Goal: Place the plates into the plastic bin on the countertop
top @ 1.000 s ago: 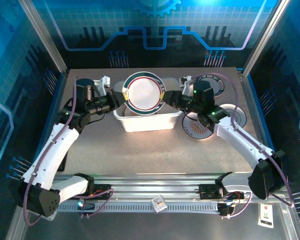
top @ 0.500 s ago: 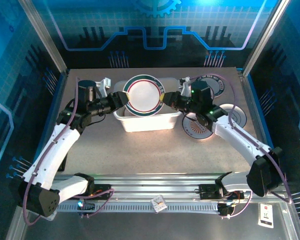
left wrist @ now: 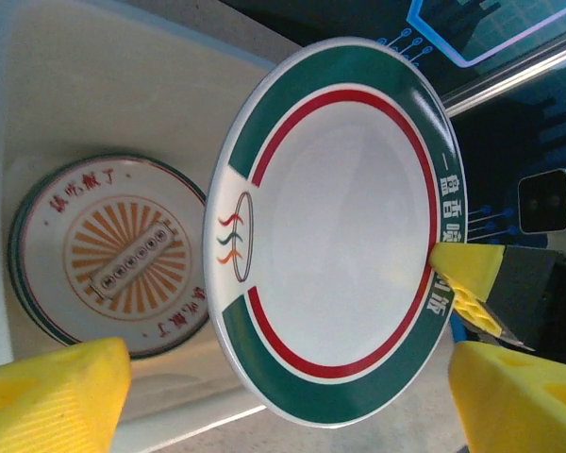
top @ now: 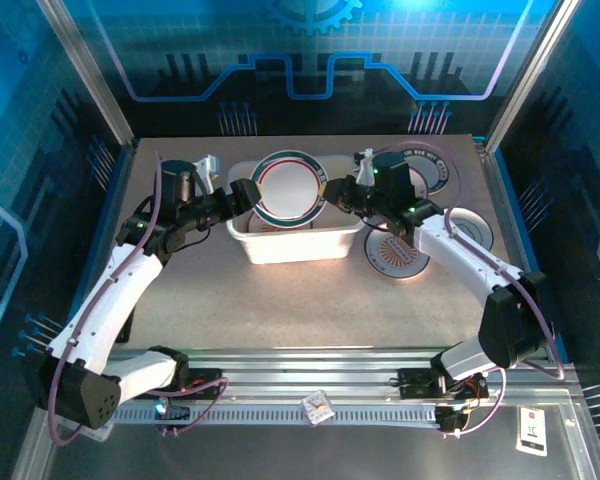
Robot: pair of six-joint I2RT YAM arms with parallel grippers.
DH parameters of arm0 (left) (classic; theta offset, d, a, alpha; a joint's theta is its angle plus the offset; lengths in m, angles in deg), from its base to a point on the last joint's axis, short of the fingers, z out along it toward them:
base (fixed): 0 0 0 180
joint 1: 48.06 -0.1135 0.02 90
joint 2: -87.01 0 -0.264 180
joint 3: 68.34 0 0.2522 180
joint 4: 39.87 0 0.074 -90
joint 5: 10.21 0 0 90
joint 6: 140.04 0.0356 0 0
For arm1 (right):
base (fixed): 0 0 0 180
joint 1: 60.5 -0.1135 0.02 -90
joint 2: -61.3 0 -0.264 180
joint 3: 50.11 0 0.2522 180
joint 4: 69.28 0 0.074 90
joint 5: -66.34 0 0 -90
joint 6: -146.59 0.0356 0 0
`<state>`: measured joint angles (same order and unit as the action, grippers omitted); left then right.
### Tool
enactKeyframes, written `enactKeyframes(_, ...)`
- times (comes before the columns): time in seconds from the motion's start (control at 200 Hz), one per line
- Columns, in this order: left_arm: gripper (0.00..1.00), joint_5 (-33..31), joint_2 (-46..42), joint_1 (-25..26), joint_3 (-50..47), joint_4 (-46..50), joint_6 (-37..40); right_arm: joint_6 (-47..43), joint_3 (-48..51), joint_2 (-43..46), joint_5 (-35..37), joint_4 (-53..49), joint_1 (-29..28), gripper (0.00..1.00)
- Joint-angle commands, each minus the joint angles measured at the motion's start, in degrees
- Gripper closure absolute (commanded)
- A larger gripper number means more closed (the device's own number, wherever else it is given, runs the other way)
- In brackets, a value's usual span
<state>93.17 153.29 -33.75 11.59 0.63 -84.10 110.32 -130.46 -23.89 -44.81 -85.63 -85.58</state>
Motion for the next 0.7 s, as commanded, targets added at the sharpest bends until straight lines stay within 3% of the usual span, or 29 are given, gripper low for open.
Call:
enactKeyframes(0.0,0.05,-3.1,0.7,-1.4,1.5,1.3,1.4,-0.9,-3.3,-1.5,-1.2,1.2,0.9,1.00)
enactKeyframes(0.09,0.01,-3.3,0.6,-3.5,1.4,1.9,1.4,-1.7,-4.7,-2.8,-1.4,0.6,1.2,1.00)
enactKeyframes(0.5,0.01,-0.3,-1.6,-14.9,-1.0,3.0,1.4,-11.3,-21.2,-14.0,-4.1,-14.2,1.7,1.00)
enactKeyframes(0.695,0.01,0.0,-2.7,-16.8,-2.2,3.1,1.4,-15.8,-28.4,-19.1,-6.0,-21.2,1.3,1.00)
